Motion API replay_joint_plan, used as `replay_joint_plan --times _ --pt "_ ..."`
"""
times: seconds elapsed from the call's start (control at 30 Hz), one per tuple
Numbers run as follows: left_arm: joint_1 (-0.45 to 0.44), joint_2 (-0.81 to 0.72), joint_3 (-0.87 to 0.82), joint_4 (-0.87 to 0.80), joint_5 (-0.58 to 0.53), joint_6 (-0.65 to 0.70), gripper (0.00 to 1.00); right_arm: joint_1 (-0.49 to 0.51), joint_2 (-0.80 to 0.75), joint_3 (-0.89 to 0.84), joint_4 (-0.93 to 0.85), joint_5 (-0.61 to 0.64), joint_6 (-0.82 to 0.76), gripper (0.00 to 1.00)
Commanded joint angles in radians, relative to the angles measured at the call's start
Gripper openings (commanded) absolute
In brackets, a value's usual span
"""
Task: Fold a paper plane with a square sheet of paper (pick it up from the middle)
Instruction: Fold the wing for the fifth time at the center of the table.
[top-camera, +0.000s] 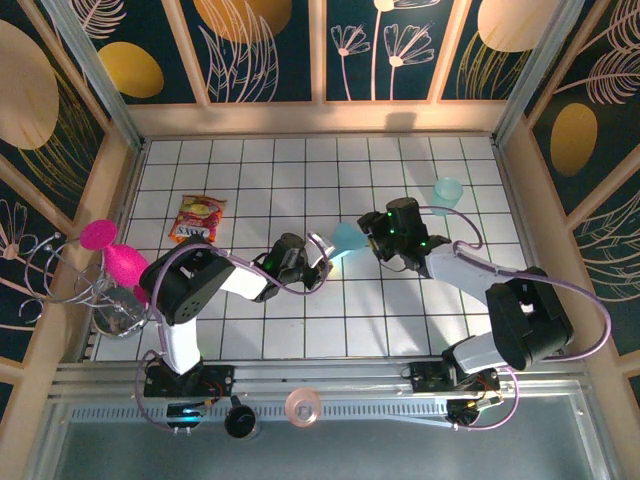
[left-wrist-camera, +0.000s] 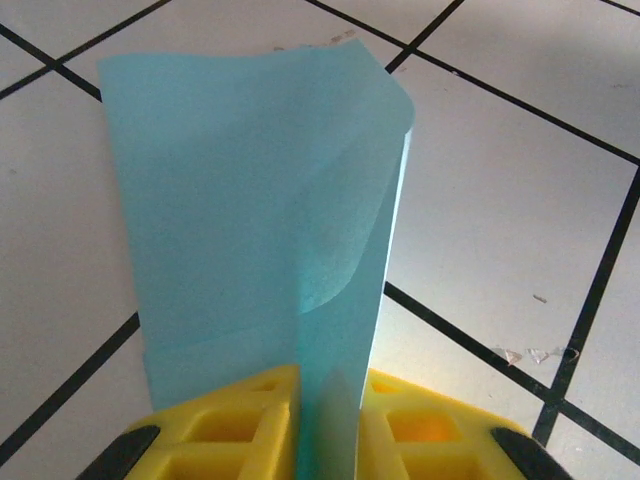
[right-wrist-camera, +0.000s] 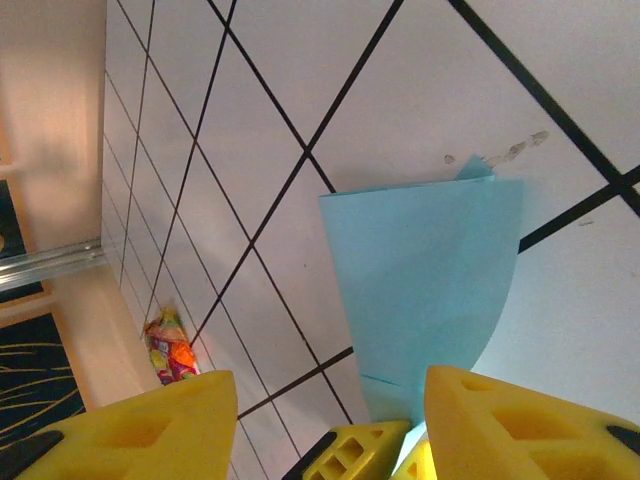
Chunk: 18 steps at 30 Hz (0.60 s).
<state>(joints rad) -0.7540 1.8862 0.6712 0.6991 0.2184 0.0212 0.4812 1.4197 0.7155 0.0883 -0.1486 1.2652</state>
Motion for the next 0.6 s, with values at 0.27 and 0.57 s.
replay_joint_plan --times 0.27,0.57 --pt "-0.004 -0.001 0.02 -0.034 0.103 -0.244 0.16 -0.018 -0.069 -0.082 0.033 0.051 -0.275 0.57" --pt "0.042 -0.004 0.021 0.035 0.231 -0.575 0.14 -0.019 -0.062 -0.147 0.153 -0.046 -0.461 0.61"
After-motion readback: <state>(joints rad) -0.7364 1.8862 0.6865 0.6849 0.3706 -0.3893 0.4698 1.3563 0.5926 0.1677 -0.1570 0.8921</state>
